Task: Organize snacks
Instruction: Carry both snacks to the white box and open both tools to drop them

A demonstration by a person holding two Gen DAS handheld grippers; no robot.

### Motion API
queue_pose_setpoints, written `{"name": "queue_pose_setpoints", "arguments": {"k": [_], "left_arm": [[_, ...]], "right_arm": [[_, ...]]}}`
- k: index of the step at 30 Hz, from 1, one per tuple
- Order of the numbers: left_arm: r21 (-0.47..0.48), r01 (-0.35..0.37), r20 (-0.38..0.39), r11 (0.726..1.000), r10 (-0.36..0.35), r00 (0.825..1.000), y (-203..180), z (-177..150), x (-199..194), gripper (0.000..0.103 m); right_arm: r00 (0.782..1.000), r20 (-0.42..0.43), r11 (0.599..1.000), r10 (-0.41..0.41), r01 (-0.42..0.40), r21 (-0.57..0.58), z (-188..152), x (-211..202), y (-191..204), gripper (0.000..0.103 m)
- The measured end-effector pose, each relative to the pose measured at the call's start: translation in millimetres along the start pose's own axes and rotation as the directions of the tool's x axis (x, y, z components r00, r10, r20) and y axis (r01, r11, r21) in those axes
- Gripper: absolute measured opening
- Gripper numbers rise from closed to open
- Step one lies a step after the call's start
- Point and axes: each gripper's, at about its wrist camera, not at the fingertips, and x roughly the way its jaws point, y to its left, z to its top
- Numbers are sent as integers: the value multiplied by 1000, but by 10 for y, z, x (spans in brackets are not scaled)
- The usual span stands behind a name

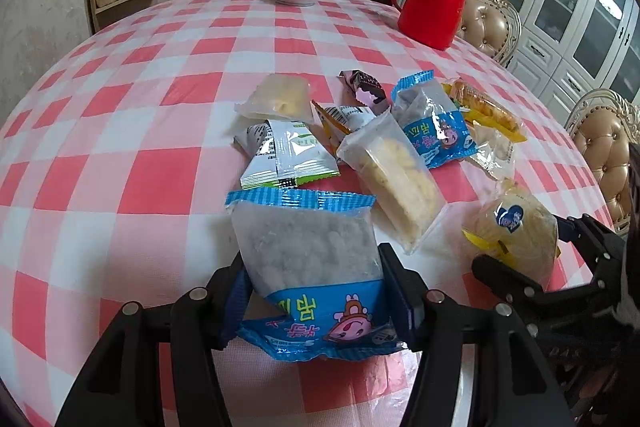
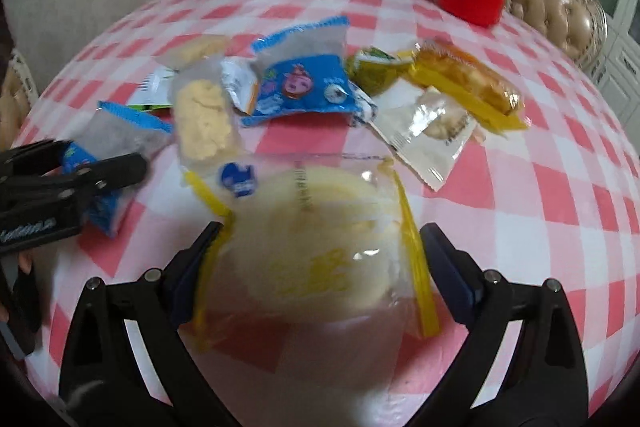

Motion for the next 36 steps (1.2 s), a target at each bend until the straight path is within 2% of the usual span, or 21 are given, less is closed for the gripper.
{"name": "queue_pose_setpoints", "arguments": {"k": [1, 2, 5, 7, 11, 16, 20, 24, 29, 31, 36], "left_arm": [[11, -5, -1, 1000, 5, 1000, -17, 1, 7, 60], [22, -12, -1, 1000, 12, 1000, -33, -3, 10, 60], [72, -44, 3, 996, 44, 999, -94, -26, 20, 60], [94, -39, -4, 995, 40, 999, -123, -35, 18, 58], [90, -1, -16, 996, 3, 1000, -116, -48, -10, 56], [-43, 39, 21, 998, -38, 999, 156, -35, -116, 49], [-168, 29, 84, 985, -15, 996, 456, -75, -250, 47], [-229, 6, 139, 973, 27, 990, 621, -151, -396, 47], [-249, 11, 190, 968, 37, 981, 711, -249, -562, 46], [-253, 3, 198, 968, 49, 979, 738, -279, -592, 46], [-265, -24, 213, 964, 83, 974, 762, -445, -714, 46]], "right_arm": [[1000, 1, 1000, 0, 0, -3, -10, 2, 9, 94], [1000, 5, 1000, 4, -4, -10, -22, -5, 24, 86], [999, 36, 1000, 3, -3, 12, -50, -67, 10, 73], [998, 57, 998, -15, 11, 61, -78, -123, -26, 71], [995, 94, 990, -17, 3, 140, -101, -206, -66, 69], [987, 156, 977, 36, -68, 203, -134, -309, 22, 69], [974, 212, 970, 85, -130, 208, -105, -349, 130, 69], [964, 231, 953, 133, -188, 237, -102, -329, 112, 69], [954, 255, 931, 161, -232, 283, -134, -345, 52, 69], [937, 259, 903, 232, -307, 300, -158, -348, 108, 69], [937, 247, 931, 249, -302, 206, -160, -400, 488, 69]]}}
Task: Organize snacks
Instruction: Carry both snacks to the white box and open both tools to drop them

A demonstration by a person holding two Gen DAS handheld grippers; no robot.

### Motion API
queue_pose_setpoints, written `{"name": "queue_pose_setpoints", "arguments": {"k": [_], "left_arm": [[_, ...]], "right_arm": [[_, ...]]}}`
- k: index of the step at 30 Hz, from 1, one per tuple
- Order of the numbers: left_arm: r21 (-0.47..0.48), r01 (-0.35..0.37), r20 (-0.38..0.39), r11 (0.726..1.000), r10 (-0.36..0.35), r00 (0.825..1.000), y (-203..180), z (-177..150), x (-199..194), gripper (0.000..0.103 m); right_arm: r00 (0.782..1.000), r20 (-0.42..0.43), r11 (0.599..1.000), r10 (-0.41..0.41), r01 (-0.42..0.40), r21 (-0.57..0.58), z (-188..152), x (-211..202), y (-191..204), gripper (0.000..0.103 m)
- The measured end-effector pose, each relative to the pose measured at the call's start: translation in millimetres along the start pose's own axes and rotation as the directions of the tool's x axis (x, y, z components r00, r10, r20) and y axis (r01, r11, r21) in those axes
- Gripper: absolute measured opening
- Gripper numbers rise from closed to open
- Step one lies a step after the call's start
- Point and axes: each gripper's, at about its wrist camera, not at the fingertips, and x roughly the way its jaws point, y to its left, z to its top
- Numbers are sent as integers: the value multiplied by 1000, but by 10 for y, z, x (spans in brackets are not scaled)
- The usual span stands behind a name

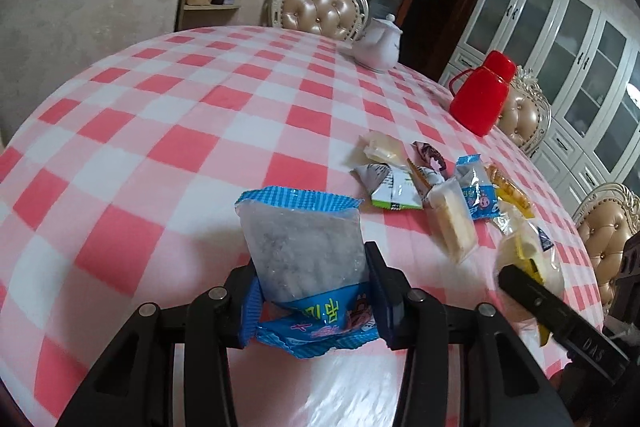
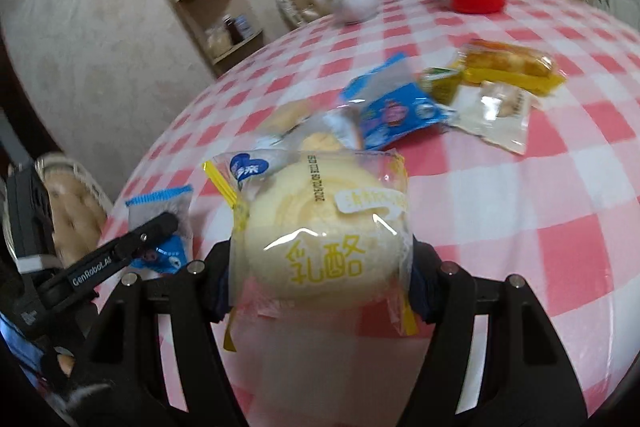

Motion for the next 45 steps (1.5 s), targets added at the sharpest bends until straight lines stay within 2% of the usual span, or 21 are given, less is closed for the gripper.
{"name": "queue_pose_setpoints", "arguments": {"k": [5, 14, 27, 34, 40, 45], "left_arm": [[-39, -43, 49, 998, 45, 998, 165, -81, -262, 46], [-46, -102, 88, 994, 105, 991, 404, -227, -693, 46], [-38, -186, 104, 982, 189, 976, 895, -441, -1357, 46], [-63, -224, 117, 973, 230, 966, 1339, -681, -1762, 46], [-102, -274, 119, 956, 285, 951, 1728, -889, -2087, 46], [-132, -315, 84, 940, 328, 941, 2026, -1070, -2287, 46]], "right_arm": [[1000, -16, 999, 27, -27, -39, -77, 38, 230, 69], [994, -40, 986, 100, -105, -128, -250, 57, 715, 69], [972, -120, 931, 204, -230, -282, -610, 142, 1537, 69], [936, -206, 860, 284, -344, -377, -891, 195, 2073, 70], [893, -295, 767, 339, -444, -464, -1206, 177, 2521, 70], [853, -358, 676, 379, -519, -523, -1470, 106, 2851, 70]]}}
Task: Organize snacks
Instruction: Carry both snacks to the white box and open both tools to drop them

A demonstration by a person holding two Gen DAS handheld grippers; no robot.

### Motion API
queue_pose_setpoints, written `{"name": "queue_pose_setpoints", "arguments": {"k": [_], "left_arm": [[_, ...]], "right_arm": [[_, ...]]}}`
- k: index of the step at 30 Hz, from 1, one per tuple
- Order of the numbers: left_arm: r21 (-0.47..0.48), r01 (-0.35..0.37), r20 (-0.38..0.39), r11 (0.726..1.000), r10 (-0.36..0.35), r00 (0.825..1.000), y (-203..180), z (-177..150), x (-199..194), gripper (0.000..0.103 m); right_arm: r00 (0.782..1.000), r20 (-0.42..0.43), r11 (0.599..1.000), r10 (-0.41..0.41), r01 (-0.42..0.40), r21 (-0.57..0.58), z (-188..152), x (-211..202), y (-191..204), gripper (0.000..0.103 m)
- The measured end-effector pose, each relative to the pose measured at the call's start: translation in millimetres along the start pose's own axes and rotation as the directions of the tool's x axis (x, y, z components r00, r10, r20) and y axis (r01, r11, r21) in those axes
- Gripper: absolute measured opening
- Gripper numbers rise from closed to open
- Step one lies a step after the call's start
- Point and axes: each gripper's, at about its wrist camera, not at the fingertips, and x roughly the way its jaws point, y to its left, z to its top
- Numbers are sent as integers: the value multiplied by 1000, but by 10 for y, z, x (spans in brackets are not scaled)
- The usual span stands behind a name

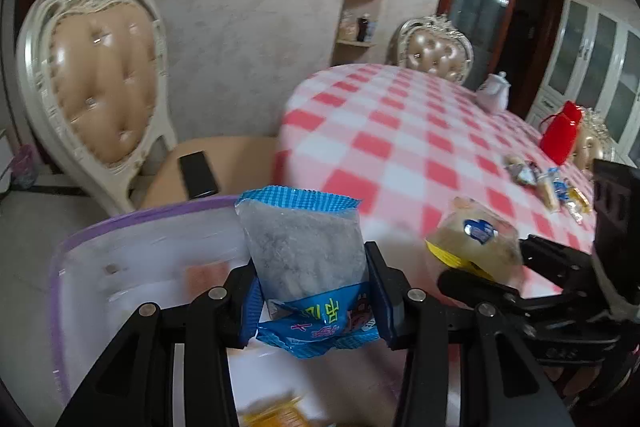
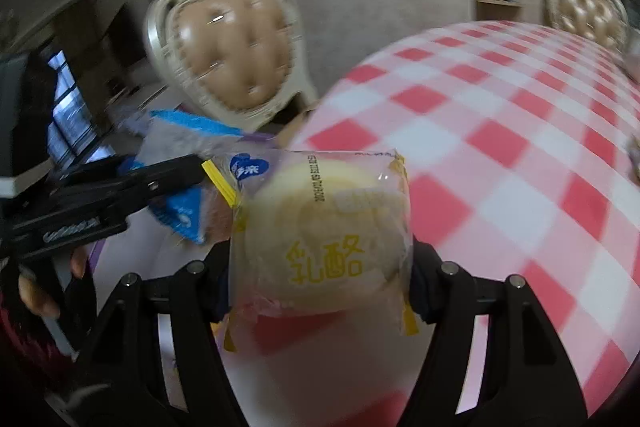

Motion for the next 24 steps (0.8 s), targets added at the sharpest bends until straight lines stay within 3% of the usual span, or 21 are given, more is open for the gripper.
{"name": "queue_pose_setpoints", "arguments": {"k": [12, 18, 20, 22, 24], "left_arm": [[-41, -147, -82, 988, 144, 986, 600, -145, -46, 47], [-70, -228, -63, 971, 224, 973, 775, -86, -136, 47], [-81, -263, -48, 961, 260, 964, 833, -47, -185, 52], [-108, -274, -28, 956, 272, 962, 858, -19, -224, 81], [-109, -272, 0, 956, 273, 962, 785, 5, -234, 86]], "right_arm": [[981, -101, 958, 167, -185, -218, -151, 137, 728, 70], [954, -149, 896, 260, -296, -332, -296, 83, 1063, 71], [954, -163, 886, 251, -294, -360, -330, 99, 1146, 75], [957, -157, 887, 243, -285, -363, -333, 103, 1143, 80], [953, -140, 893, 267, -300, -335, -306, 53, 1069, 80]]}}
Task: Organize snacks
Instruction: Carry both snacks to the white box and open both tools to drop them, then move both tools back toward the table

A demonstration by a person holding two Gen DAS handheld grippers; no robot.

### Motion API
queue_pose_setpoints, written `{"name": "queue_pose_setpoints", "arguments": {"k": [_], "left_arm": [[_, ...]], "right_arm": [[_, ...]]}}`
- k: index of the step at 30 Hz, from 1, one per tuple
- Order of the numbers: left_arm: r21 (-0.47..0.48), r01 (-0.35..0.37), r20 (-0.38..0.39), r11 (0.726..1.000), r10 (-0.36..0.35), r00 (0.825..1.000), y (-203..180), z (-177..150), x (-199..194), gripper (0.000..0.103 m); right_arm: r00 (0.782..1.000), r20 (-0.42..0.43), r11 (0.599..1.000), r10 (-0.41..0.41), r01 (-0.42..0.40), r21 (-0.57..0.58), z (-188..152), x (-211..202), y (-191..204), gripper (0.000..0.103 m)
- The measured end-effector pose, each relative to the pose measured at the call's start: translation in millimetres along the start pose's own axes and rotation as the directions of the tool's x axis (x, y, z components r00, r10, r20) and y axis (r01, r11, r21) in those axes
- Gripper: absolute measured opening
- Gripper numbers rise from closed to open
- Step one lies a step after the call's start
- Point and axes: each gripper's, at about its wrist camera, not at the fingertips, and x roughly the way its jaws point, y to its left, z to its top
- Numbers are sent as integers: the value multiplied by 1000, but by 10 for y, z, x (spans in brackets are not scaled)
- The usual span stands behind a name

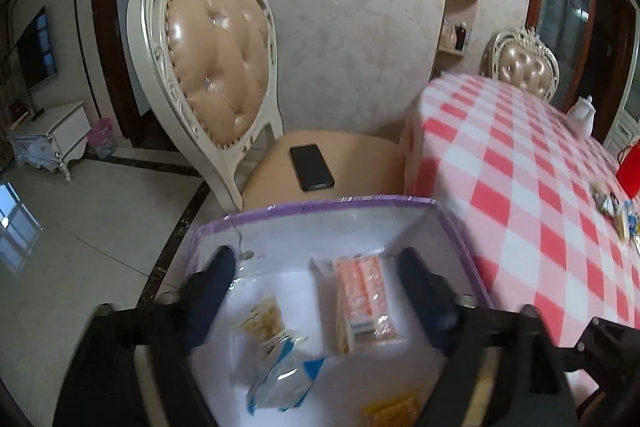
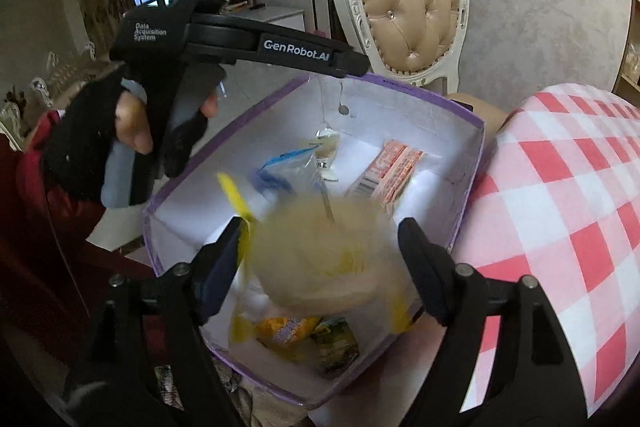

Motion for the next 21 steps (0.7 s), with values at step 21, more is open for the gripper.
{"name": "queue_pose_setpoints", "arguments": {"k": [21], "left_arm": [[274, 604, -197, 748, -571, 797, -3513, 298, 352, 88]], "right_arm": [[631, -143, 379, -762, 614, 692, -1386, -2353, -2409, 83]]}}
